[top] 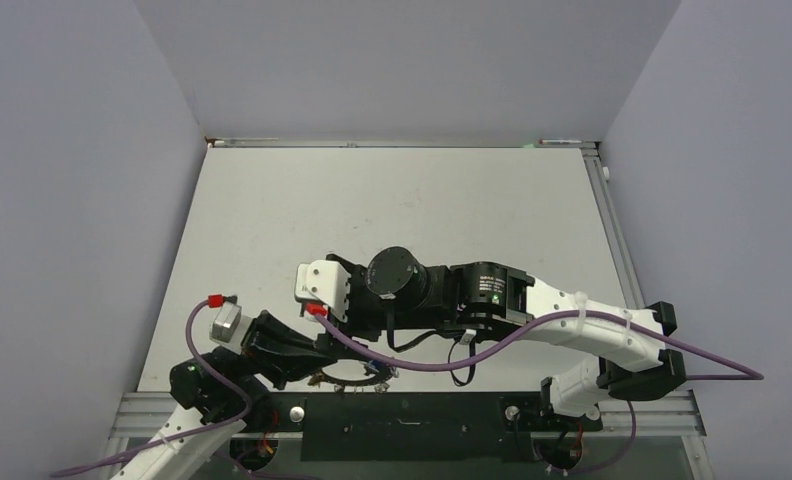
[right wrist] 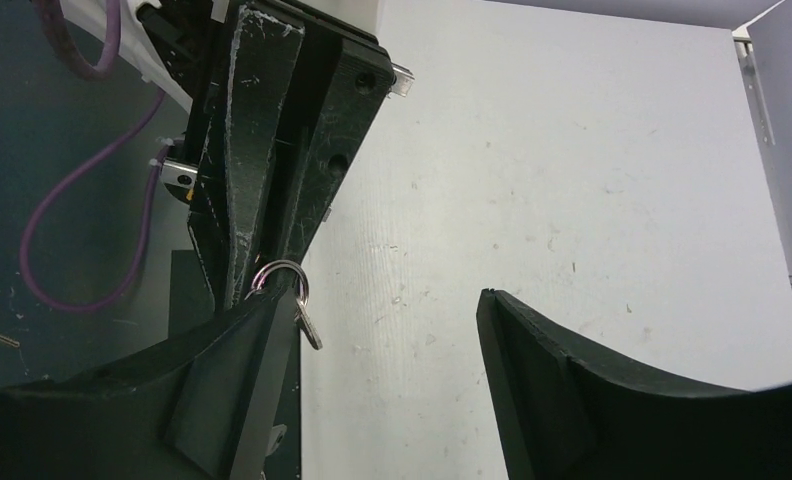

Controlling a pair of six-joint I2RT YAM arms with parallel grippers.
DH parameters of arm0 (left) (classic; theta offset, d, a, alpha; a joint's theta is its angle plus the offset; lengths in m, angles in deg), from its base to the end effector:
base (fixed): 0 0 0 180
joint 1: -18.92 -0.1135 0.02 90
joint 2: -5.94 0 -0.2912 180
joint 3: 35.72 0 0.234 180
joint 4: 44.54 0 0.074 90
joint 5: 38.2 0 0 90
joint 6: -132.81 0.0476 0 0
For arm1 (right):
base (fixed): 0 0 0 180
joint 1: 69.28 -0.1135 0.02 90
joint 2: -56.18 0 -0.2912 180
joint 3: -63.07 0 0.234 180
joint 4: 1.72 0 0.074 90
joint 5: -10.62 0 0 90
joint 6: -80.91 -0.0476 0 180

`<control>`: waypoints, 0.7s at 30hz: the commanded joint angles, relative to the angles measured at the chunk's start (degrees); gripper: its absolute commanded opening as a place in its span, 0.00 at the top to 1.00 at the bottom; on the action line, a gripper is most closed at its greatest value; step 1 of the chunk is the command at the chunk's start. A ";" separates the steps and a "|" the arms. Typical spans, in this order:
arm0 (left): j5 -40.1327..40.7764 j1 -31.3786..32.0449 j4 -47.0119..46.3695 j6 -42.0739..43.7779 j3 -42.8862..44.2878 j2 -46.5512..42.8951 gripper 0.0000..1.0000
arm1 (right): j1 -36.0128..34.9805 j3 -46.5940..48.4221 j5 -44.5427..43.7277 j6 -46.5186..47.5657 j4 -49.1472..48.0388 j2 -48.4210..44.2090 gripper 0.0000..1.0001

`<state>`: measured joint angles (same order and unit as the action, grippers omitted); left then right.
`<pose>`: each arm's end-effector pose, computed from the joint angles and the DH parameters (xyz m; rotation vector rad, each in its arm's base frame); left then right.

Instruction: Put the keys on the keyring

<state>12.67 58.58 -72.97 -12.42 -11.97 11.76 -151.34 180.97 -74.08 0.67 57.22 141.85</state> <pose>0.0035 -0.0419 0.2953 0.6302 0.9411 -1.7620 0.0377 0.3021 0.4741 -1.5879 1.4528 0.8625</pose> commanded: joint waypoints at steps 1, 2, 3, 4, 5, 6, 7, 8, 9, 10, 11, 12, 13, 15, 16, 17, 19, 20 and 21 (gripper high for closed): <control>5.58 0.07 -4.54 0.64 0.72 -1.68 1.00 | 0.15 3.18 -1.90 0.78 2.28 -1.53 0.31; 5.87 0.07 -3.93 1.16 0.87 -1.89 1.00 | 0.08 3.15 -2.71 0.72 2.24 -2.14 0.31; 5.93 0.02 -3.26 1.57 1.08 -2.15 1.00 | 0.06 2.94 -3.55 0.59 1.94 -2.82 0.32; 6.07 0.06 -2.61 2.07 1.20 -2.33 1.00 | 0.06 2.54 -4.48 0.53 1.58 -3.71 0.33; 6.14 0.07 -1.79 2.54 1.41 -2.62 1.00 | 0.09 1.76 -5.08 0.42 0.61 -4.77 0.34; 6.25 0.02 -0.59 3.10 1.78 -2.86 1.00 | 0.06 0.53 -5.12 0.26 -1.18 -6.11 0.36; 6.42 0.05 0.52 3.71 2.15 -3.13 1.00 | 0.06 -1.43 -4.66 0.07 -3.36 -7.93 0.38; 6.69 0.07 1.40 4.29 2.38 -3.41 1.00 | -0.02 -3.54 -3.53 -0.10 -5.88 -9.64 0.39; 7.10 0.02 2.42 4.90 2.67 -3.75 1.00 | -0.14 -5.58 -2.17 -0.37 -8.03 -11.17 0.41; 7.61 0.04 3.78 5.63 2.95 -4.08 1.00 | -0.29 -7.48 -0.38 -0.42 -9.82 -12.50 0.44; 8.28 0.06 5.09 6.36 3.16 -4.55 1.00 | -0.60 -8.92 1.14 -0.48 -11.10 -13.43 0.46; 8.89 0.07 5.98 6.99 3.16 -4.87 1.00 | -0.91 -10.31 2.22 -0.77 -12.37 -14.28 0.49; 9.32 0.06 6.31 7.31 2.99 -5.22 1.00 | -1.13 -11.53 2.69 -1.21 -13.75 -14.90 0.51; 9.74 0.03 6.42 7.53 2.93 -5.31 1.00 | -1.65 -13.19 2.79 -2.25 -15.42 -15.81 0.54; 9.68 0.01 6.58 7.70 3.08 -5.05 1.00 | -1.78 -13.81 2.67 -2.61 -16.15 -15.93 0.56; 9.69 0.03 6.77 7.80 3.11 -4.87 1.00 | -1.86 -14.58 2.31 -3.02 -16.84 -16.04 0.57; 9.61 -0.02 6.89 8.16 3.31 -4.20 1.00 | -1.92 -15.81 1.86 -4.06 -18.45 -15.96 0.59; 9.55 0.00 7.00 8.33 3.41 -3.87 1.00 | -2.00 -16.31 1.74 -4.41 -19.10 -15.66 0.60; 9.60 -0.02 6.99 8.47 3.47 -3.57 1.00 | -2.26 -16.68 1.43 -4.64 -19.64 -15.31 0.61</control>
<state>20.10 58.58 -64.99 -5.57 -11.69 7.28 -152.98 166.26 -72.63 -1.50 43.56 125.61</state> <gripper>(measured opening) 0.042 0.406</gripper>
